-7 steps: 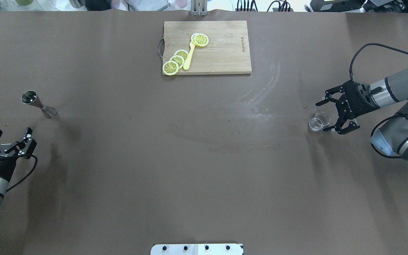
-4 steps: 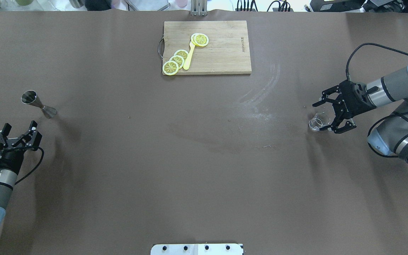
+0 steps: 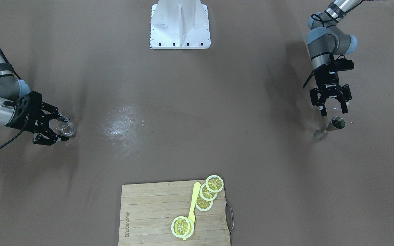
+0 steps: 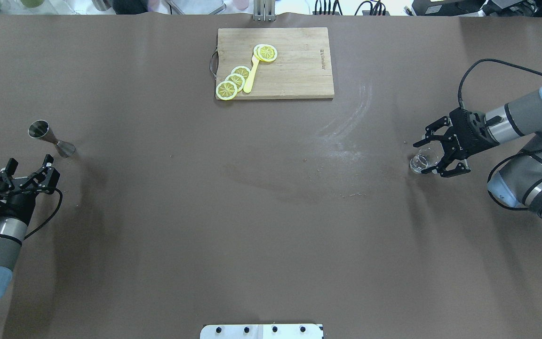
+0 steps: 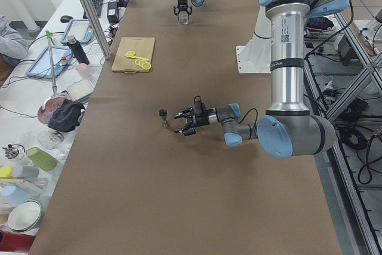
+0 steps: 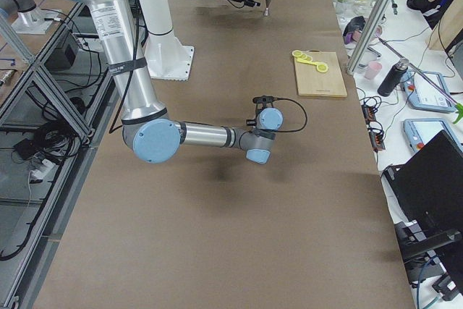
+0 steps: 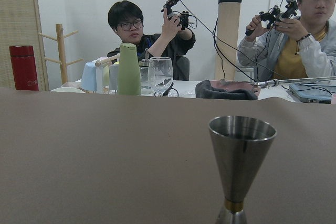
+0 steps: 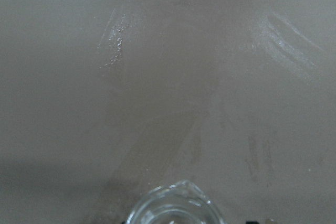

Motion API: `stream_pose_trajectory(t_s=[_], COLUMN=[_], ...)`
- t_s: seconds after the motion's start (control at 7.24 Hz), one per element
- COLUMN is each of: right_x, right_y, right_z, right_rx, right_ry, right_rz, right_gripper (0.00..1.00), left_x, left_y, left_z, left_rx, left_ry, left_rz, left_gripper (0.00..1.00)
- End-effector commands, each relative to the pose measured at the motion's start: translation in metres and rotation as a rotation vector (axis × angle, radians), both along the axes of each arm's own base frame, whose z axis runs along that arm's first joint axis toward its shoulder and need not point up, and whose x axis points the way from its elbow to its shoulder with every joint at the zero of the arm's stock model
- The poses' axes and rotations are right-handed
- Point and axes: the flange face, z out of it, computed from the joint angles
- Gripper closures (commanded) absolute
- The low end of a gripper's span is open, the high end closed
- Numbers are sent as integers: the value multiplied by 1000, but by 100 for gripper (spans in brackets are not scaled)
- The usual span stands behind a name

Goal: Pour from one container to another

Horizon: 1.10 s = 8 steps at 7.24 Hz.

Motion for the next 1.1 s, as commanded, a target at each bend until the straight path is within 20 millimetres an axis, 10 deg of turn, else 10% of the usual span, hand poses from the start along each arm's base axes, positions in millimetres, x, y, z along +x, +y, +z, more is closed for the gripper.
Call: stream_pose_trajectory(t_s=[0.0, 0.41, 0.97], right_x=[5, 48, 115], right_y=[-1, -21, -50], right_z=[2, 3, -28], right_rx=[-5, -24, -29], right_ry=[1, 1, -36], right_rz=[4, 59, 97], right_gripper=[56, 100, 100], left_x=[14, 19, 30], left_y=[-12, -47, -69], left_z=[-9, -9, -15], left_rx=[-10, -36, -29], left_ry=[-47, -98, -76], left_rz=[4, -63, -95], left_gripper=[2, 2, 16])
